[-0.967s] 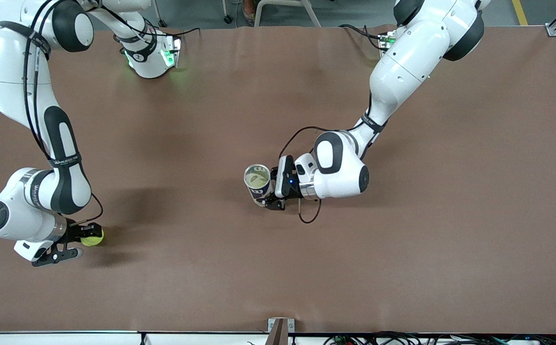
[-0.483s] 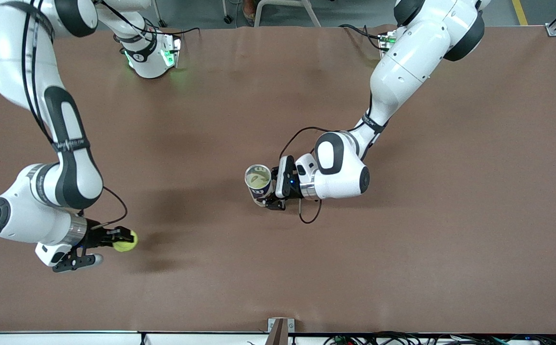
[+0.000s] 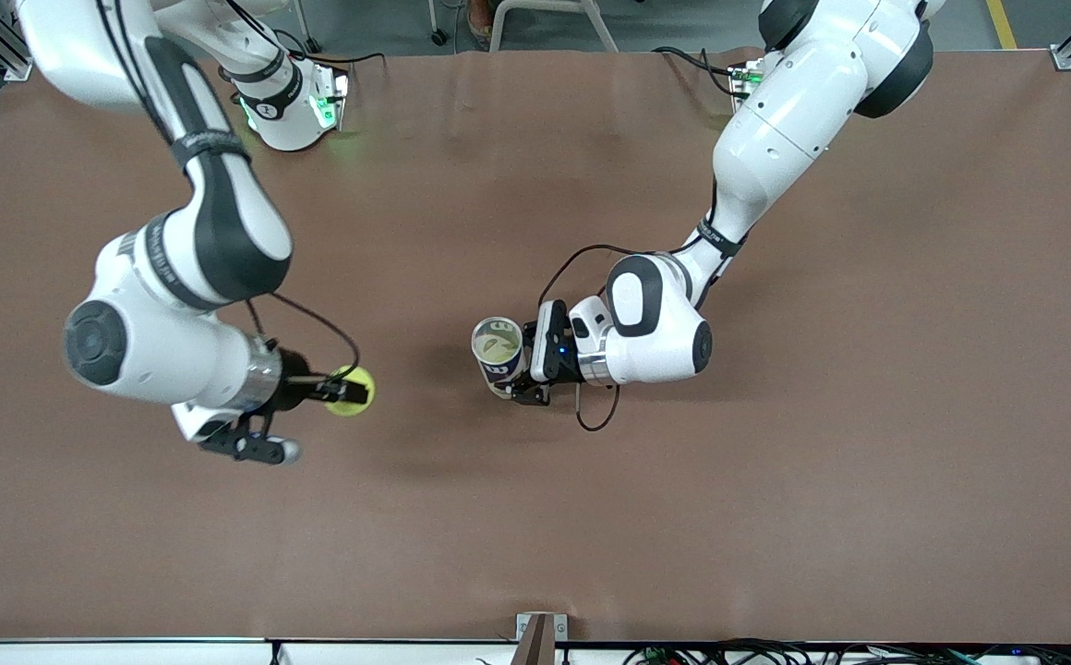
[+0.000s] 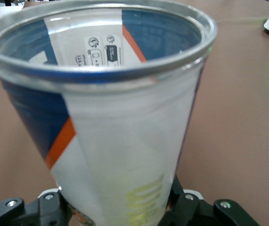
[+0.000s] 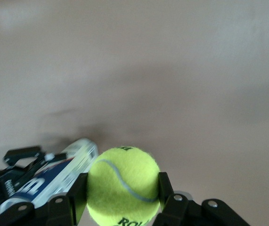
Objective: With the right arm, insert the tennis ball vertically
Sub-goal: 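Lift the second ball and carry it toward the tube, then drop the second ball into the tube with the right gripper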
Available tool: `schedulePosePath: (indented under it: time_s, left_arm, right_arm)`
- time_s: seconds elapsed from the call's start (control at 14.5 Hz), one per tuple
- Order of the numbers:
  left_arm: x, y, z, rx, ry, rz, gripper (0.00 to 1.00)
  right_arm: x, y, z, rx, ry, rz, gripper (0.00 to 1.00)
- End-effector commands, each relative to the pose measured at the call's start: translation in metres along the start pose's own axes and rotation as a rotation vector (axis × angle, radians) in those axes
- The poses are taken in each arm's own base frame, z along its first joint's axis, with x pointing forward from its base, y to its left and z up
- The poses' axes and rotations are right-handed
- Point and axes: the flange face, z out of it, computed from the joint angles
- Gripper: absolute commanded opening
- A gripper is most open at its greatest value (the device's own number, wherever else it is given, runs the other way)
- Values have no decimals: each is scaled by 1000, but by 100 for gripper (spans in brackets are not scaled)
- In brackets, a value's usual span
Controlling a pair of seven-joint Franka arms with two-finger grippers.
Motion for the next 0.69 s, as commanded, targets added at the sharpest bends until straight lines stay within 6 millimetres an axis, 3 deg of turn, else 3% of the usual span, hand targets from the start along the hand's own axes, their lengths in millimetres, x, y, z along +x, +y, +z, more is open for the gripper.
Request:
schedulePosePath:
  time_s: [0.0,0.21,0.62]
  left_arm:
    - [-14,6,9,-24,-12,1,76]
    - [-14,6,9,-24,-12,-4,76]
    - [-16,7,9,-24,-13,-8,76]
  right_arm:
    - [-50,-53,16,-14,-43,110,7]
    - [-87,-98,34,-10,-64,183,7]
    - [-105,-123,43,29,-69,223,7]
